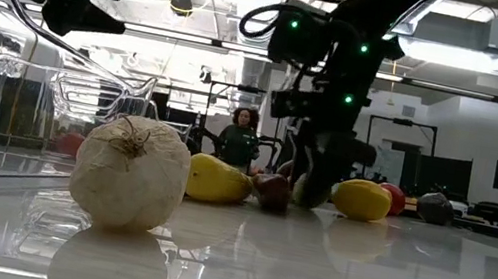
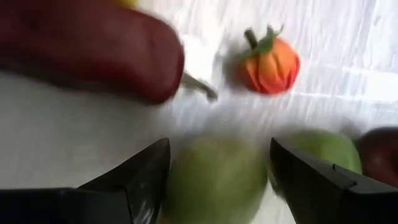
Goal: Sort produce into baskets
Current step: Put the bottom green lime into the bottom transparent bin
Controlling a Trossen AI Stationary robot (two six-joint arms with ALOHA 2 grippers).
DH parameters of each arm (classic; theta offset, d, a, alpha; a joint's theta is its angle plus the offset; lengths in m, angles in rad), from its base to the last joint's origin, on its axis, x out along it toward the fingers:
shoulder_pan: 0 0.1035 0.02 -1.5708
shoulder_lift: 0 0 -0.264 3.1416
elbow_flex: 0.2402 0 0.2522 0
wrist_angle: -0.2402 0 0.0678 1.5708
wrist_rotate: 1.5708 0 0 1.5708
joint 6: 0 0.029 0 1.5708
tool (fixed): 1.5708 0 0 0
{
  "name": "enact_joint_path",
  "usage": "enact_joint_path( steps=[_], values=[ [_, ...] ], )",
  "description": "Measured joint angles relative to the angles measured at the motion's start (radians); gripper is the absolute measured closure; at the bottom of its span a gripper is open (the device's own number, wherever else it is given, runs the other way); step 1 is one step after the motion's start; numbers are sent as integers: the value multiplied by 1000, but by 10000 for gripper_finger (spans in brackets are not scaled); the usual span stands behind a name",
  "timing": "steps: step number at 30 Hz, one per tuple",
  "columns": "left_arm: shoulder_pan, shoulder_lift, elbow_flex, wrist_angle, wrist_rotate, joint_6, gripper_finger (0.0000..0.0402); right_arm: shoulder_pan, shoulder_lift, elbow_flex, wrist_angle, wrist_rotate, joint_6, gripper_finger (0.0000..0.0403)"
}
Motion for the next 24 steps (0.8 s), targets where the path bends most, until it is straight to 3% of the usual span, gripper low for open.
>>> enact_joint_path(
  steps=[6,14,19,24],
  values=[
    [0,0,0,1,0,-1,41,1,6,0,-13,7,8,129],
    [0,0,0,1,0,-6,41,1,6,39,-79,1,4,206],
    [0,0,42,-38,28,-33,41,29,4,209,-176,-99,53,195],
    [0,0,81,-65,29,-1,41,113,2,313,-73,-149,50,170]
  ],
)
